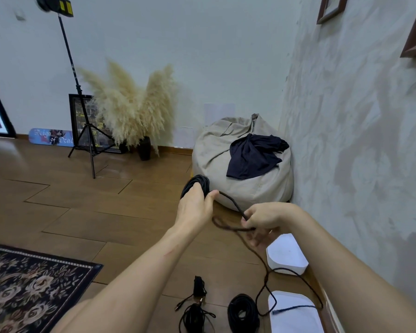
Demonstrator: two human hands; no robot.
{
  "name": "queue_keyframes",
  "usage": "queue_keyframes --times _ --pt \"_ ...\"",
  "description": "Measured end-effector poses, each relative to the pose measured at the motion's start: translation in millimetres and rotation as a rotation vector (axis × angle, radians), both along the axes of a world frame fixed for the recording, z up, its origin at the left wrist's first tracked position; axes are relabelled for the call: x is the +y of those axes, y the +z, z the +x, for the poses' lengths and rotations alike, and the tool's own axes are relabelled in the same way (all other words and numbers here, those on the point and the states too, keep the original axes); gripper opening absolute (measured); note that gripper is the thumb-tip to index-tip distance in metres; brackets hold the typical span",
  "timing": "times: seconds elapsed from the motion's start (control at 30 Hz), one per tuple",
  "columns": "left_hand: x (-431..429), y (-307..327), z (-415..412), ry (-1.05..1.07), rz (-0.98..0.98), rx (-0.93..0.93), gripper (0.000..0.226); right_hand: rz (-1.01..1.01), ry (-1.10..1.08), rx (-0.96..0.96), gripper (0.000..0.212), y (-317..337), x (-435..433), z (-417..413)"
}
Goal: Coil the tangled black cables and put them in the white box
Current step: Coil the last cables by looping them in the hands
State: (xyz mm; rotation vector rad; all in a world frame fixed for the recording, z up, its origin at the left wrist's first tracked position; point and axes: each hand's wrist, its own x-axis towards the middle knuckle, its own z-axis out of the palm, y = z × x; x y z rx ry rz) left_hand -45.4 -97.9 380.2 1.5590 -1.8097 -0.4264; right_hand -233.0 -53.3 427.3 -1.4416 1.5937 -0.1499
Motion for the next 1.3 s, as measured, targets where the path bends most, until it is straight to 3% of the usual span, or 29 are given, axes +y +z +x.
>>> queue_keyframes --times 0.1,0.17,0.27,0.33,0.5,0.7,0.87,1.1,1.3 --pt "-10 4 14 0.092 0.020 0.120 0.036 -0.032 0.017 0.067 0.012 -7 0 -18" --pt "-18 5 32 0.147 0.060 0.222 0.039 -0.171 -0.008 0.082 0.011 -15 -1 -33" --pt "-25 0 52 0.050 0.138 0.283 0.045 -0.370 -0.194 -0.279 0.012 -22 -3 -44" --pt "-22 -1 51 -0.037 0.163 0.340 0.045 -0.427 -0.271 -0.383 0.016 -20 -6 -43" --pt "-9 6 35 -0.199 0.174 0.361 0.047 -0.531 -0.231 -0.224 0.020 -15 -10 -24" --pt "8 6 15 -0.337 0.157 0.307 0.042 -0.862 -0.066 -0.195 0.016 -4 -15 0" --pt "24 16 3 -0.474 0.191 0.380 0.050 -1.137 -0.118 -0.067 0.013 5 -20 -3" --pt "44 34 -7 -0.600 0.174 0.471 0.042 -1.052 -0.201 -0.411 0.009 3 -25 -6" --pt "47 45 0 -0.645 0.157 0.484 0.053 -1.025 -0.146 -0.447 0.019 -3 -19 1"
